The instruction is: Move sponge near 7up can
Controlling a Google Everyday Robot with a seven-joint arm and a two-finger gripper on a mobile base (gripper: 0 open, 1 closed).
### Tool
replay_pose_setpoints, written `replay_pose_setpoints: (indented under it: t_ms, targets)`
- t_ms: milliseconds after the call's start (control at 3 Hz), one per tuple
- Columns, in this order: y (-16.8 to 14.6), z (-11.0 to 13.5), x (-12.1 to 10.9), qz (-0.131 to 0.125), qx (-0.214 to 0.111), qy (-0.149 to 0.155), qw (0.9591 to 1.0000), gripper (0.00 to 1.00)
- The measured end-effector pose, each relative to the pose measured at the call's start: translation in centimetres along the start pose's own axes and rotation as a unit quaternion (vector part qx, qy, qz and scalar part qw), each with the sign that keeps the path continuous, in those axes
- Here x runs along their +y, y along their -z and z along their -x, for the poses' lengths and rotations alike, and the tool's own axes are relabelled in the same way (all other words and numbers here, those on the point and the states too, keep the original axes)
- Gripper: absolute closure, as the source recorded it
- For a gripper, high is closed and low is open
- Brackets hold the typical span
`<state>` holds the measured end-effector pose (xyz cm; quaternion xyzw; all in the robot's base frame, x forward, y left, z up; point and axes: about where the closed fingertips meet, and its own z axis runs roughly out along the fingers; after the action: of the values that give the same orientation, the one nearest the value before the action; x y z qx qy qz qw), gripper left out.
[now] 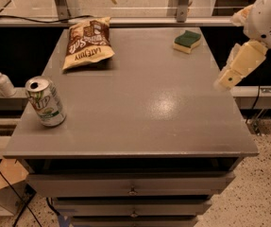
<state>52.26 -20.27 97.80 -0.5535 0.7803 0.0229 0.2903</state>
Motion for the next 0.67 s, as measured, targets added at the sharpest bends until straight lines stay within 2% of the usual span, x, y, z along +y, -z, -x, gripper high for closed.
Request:
replay_pose_setpoints:
  t_ms: [333, 667]
  targets:
    - [-1.9, 0.7, -2.9, -0.013, -0.036, -0.026, 0.999, 0.0]
    - [-4.5, 1.1, -6.9, -0.018, -0.074, -0.053, 0.9957, 0.0]
